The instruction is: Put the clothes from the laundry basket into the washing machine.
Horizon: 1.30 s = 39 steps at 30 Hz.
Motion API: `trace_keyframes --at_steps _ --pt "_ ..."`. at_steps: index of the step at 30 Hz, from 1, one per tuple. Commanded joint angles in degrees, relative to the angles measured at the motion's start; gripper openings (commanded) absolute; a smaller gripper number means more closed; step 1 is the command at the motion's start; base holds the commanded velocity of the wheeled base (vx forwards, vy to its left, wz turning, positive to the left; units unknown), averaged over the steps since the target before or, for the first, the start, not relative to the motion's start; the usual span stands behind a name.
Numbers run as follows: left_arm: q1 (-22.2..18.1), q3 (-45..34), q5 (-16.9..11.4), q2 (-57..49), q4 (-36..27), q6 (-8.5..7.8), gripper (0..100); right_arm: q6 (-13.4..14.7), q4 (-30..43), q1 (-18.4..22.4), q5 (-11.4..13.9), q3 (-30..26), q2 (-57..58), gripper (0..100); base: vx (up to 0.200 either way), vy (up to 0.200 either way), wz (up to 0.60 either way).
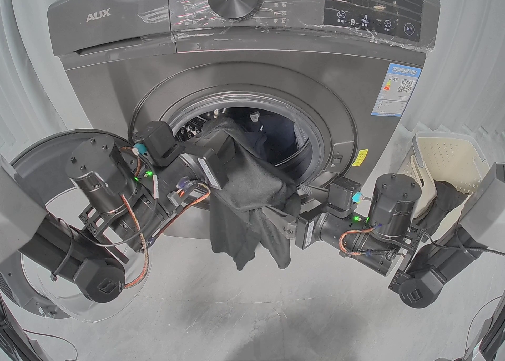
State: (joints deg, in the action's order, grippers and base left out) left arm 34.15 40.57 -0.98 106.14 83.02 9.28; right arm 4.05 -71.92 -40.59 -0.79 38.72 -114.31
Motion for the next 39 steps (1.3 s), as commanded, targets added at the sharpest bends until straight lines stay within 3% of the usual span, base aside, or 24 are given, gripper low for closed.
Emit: trace_keyframes --at_steps 1,8,18,19,29,39 --pt "0.3 0.1 0.0 -0.1 0.0 0.04 0 -0.1 0.2 1.7 0.0 0.7 -2.2 100 0.000 0.000 0.00" --pt "1.3 0.3 0.0 0.0 0.0 0.04 0 -0.2 0.1 3.2 -0.1 0.7 -3.7 100 0.000 0.000 0.00" --pt "1.3 0.3 0.0 0.1 0.1 0.04 0 -0.8 -0.2 2.3 -0.1 0.7 -5.5 100 0.000 0.000 0.00" --pt "1.3 0.3 0.0 0.1 0.0 0.04 0 -0.8 -0.3 2.0 -0.1 0.8 -5.6 0 0.000 0.000 0.00" --pt "1.2 0.1 0.7 0.5 0.1 0.04 0 -0.7 -0.4 1.7 -0.1 0.7 -4.6 0 0.000 0.000 0.00" --pt "0.6 -1.1 0.8 0.8 1.2 0.04 0 -1.4 0.4 3.3 -0.1 -1.8 5.0 0 0.000 0.000 0.00"
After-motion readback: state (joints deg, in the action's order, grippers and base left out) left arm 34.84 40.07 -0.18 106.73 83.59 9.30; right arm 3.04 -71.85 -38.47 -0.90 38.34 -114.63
